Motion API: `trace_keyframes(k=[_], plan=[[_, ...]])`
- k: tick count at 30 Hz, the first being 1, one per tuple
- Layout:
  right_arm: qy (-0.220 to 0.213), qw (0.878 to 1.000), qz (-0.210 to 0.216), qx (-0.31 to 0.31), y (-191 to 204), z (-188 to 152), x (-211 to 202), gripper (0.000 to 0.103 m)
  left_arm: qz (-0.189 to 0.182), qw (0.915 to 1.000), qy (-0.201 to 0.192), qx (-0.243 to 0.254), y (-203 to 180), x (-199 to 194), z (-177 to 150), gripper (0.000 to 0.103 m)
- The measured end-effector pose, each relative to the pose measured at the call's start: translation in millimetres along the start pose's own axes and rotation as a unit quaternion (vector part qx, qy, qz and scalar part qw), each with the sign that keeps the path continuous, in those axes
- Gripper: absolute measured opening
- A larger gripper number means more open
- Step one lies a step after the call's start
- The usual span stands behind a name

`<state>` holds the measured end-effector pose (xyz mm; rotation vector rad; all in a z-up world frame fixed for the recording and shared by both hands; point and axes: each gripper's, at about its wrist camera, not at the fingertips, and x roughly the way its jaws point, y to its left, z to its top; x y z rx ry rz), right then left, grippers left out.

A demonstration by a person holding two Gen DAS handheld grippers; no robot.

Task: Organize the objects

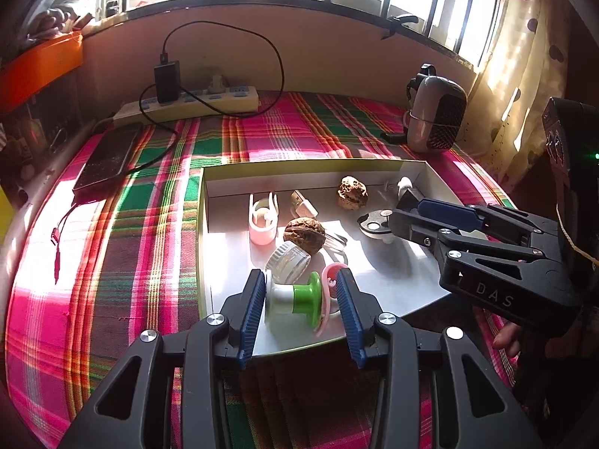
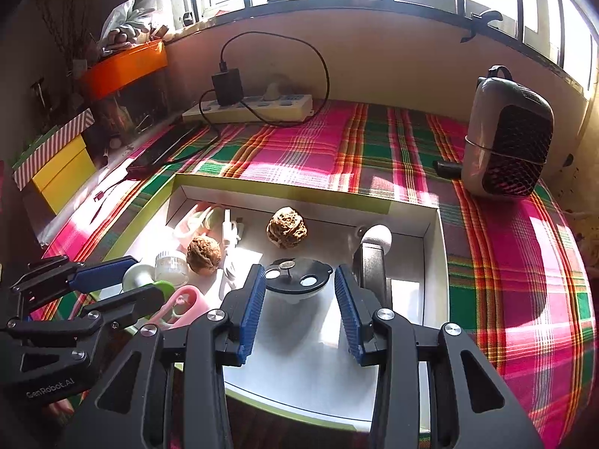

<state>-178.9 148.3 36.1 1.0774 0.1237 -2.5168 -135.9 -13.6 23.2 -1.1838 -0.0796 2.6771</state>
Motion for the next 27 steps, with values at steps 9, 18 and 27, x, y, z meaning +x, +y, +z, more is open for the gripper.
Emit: trace_keyframes(k=[9, 18, 27], plan=[[-0.011, 1.0, -0.009, 0.008, -0.5, -6.1, -20.5, 0.04, 0.007, 0.9999, -0.012, -0.005, -3.7, -18.0, -4.8, 0.038], [-0.022, 0.999, -0.018, 0.025, 1.6, -21.0, -47.5, 0.04, 0.026, 0.9994, -0.024, -0.004, -16.6, -38.7, -16.9, 0.038], [-0.011, 0.999, -0.042, 0.029, 3.6, -41.8, -64.6, 0.04, 0.046, 0.9988, -0.016, -0.013, -23.7, -47.7, -36.5, 0.038]])
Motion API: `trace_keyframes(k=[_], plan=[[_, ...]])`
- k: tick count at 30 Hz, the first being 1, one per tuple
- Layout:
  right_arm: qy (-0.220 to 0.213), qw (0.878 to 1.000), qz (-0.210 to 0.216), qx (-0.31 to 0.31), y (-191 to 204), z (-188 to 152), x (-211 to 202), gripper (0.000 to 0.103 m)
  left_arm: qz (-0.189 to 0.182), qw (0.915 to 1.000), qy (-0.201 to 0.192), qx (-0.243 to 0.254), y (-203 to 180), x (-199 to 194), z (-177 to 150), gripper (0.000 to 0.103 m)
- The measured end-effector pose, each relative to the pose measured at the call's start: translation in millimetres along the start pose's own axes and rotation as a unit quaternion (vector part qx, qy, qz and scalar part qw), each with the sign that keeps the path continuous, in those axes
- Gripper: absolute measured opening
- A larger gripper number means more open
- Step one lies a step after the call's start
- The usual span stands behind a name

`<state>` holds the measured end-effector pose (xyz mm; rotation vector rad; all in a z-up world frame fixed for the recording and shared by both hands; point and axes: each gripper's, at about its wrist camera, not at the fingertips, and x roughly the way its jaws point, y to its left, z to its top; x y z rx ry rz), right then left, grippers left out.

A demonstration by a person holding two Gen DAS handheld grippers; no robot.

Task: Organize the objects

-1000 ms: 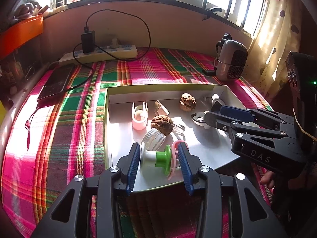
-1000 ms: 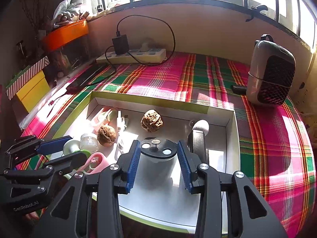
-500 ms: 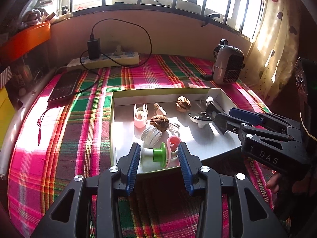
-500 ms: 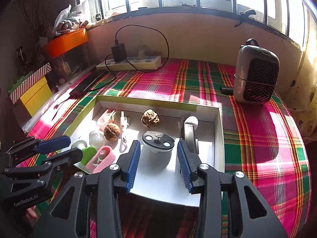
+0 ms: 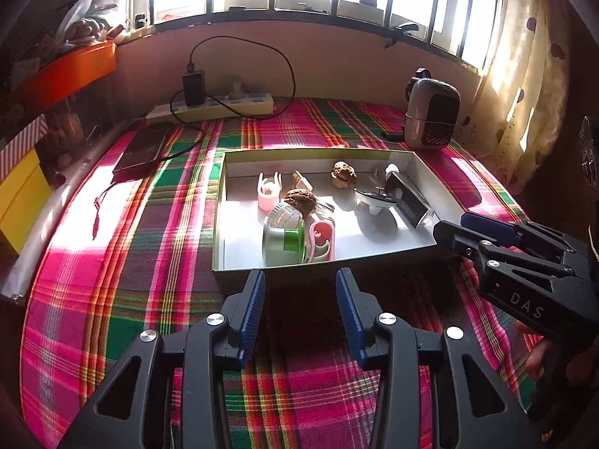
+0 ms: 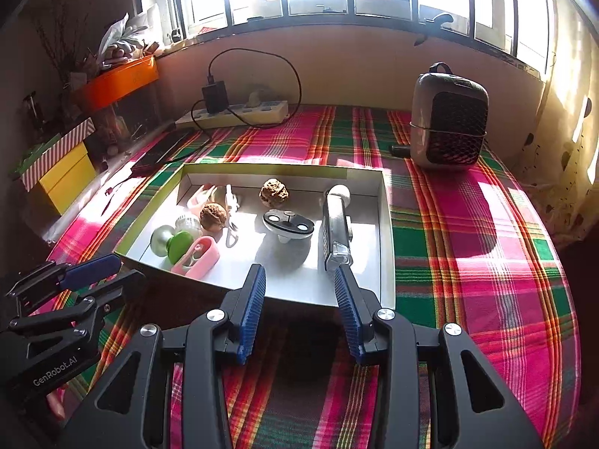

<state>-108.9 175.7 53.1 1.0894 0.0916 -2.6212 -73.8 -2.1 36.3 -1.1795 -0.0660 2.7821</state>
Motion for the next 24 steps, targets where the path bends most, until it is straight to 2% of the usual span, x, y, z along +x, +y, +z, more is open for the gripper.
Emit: trace_keyframes(k=[4, 7, 14, 24], plan=[[0.016, 1.0, -0.001, 0.009, -1.5, -13.0, 0.5, 0.04, 0.007, 0.9999, 0.01, -0.01, -0.7, 0.6, -10.9, 0.038], [0.025, 1.0, -0.002, 0.012, -2.2, -21.8, 1.4, 0.04, 0.022, 0.9996, 0.018, 0.0, -5.5, 2.2, -19.7, 0.038], [0.051, 0.999, -0.011, 0.016, -3.8, -42.0, 4.7, 0.04, 0.03, 0.9984, 0.047, 0.0, -9.7, 8.9, -38.2, 0.038], [0.061, 0.998, -0.031, 0.013, -4.3, -54.2, 0.3, 0.04, 0.045, 0.9977, 0.051, 0.0, -16.5, 6.6, -46.3, 0.038]])
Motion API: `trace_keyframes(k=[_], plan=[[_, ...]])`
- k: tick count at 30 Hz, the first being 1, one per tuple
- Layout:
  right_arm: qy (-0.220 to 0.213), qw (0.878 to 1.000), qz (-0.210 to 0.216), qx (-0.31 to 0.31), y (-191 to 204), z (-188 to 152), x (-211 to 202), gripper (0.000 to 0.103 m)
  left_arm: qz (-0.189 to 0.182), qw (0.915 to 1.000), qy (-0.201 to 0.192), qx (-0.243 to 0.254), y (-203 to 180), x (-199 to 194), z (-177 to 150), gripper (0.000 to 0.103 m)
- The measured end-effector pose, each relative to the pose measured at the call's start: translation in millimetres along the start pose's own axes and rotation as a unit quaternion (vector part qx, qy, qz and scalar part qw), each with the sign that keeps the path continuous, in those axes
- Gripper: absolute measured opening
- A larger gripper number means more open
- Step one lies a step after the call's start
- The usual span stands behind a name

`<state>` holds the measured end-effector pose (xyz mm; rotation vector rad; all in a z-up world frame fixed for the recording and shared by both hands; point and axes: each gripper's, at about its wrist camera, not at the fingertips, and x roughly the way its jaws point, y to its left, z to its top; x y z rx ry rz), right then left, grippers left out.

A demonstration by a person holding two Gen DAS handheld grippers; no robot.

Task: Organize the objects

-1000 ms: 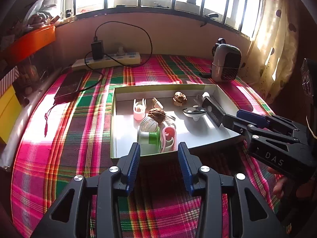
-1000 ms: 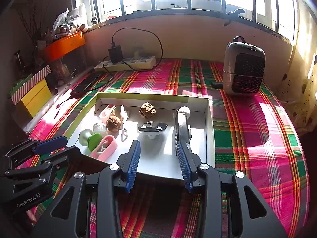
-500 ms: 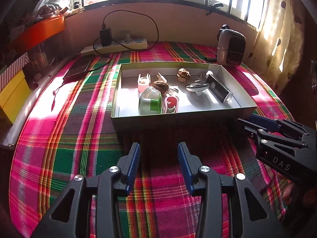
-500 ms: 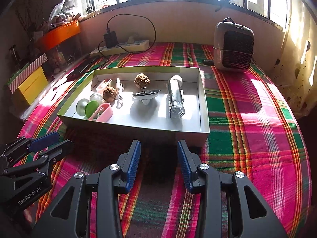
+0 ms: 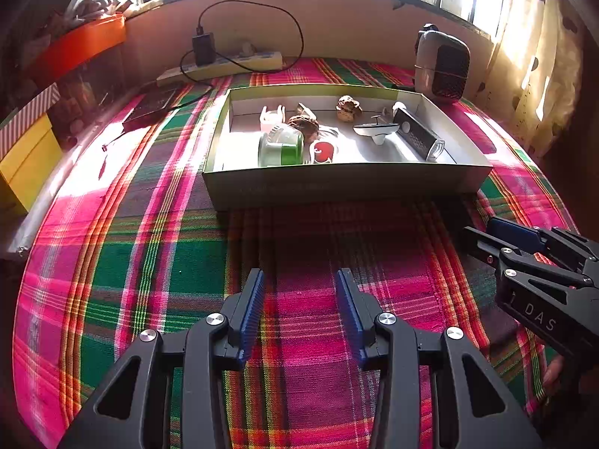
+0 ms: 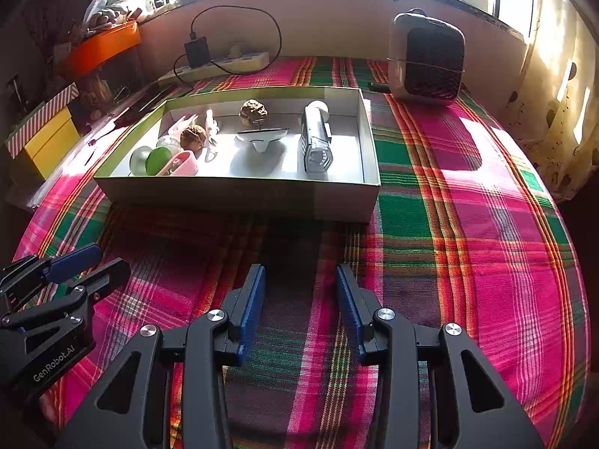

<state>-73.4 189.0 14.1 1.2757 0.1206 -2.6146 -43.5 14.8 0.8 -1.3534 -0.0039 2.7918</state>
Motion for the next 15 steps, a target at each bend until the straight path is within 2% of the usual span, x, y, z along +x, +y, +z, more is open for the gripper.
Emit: trace_keyframes(k=[9, 13, 15], plan=[[-0.001, 1.0, -0.011, -0.008, 3.8, -8.6, -5.8, 0.04, 0.019, 0.9998, -0.009, -0.003, -8.1, -3.4, -7.4, 0.038], [-0.001, 1.0, -0.016, -0.004, 1.8, -11.1, -8.2, 0.041, 0.015, 0.9998, -0.009, -0.009, -6.2, -3.4, -7.3, 0.038], [0.0, 1.0, -0.027, 0.002, -0.3, -12.4, -8.7, 0.049, 0.015, 0.9998, -0.01, -0.009, -6.5, -3.6, -7.7, 0.038]])
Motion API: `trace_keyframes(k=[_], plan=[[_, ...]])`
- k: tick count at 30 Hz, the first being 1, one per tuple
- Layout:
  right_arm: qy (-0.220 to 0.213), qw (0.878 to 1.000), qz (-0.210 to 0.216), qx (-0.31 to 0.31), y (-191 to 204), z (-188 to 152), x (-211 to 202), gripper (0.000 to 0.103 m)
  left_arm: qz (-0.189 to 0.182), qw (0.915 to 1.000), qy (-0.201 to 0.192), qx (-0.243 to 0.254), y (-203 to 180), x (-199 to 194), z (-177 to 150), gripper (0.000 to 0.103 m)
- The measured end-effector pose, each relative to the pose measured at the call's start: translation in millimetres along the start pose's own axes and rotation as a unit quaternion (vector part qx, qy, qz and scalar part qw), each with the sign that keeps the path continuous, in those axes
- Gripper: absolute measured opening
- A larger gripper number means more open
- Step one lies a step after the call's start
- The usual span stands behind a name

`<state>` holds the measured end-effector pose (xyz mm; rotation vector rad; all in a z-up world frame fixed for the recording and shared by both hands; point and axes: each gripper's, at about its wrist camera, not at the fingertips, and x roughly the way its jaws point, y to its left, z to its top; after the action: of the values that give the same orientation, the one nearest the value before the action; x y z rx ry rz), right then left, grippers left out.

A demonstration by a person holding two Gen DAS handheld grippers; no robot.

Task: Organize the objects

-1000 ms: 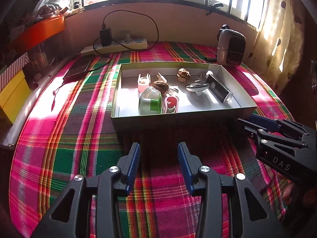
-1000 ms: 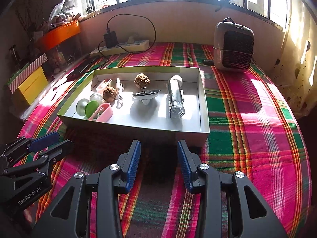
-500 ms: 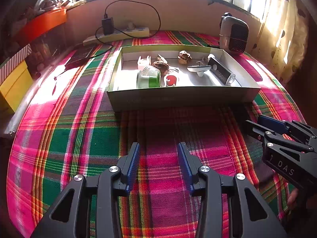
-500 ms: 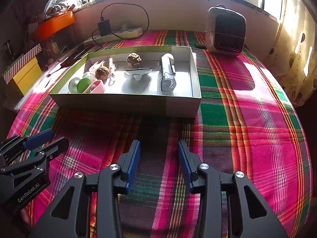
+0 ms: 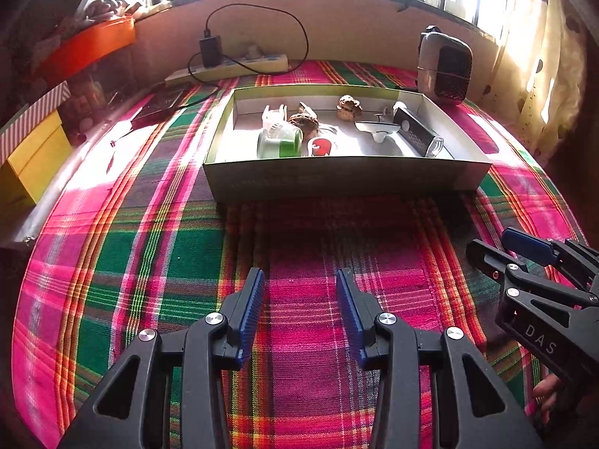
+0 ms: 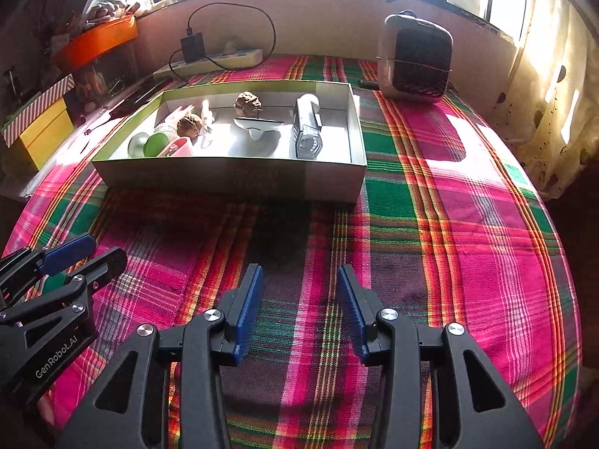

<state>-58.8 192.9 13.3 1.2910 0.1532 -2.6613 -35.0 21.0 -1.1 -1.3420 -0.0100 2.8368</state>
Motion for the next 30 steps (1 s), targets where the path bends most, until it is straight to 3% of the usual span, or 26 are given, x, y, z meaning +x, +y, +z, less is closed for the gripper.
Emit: trace_keyframes(k=[2, 30], plan=[[0.002, 1.0, -0.006, 0.01, -4.3, -0.5, 0.4, 0.057, 0.002, 1.0, 0.0, 0.002, -0.2, -0.1, -0.3, 0.038], [0.002, 1.0, -0.007, 0.014, -6.3, -1.7, -0.6, 0.058, 0.001, 1.0, 0.0, 0.001, -0.2, -0.3, -0.8, 0.039]])
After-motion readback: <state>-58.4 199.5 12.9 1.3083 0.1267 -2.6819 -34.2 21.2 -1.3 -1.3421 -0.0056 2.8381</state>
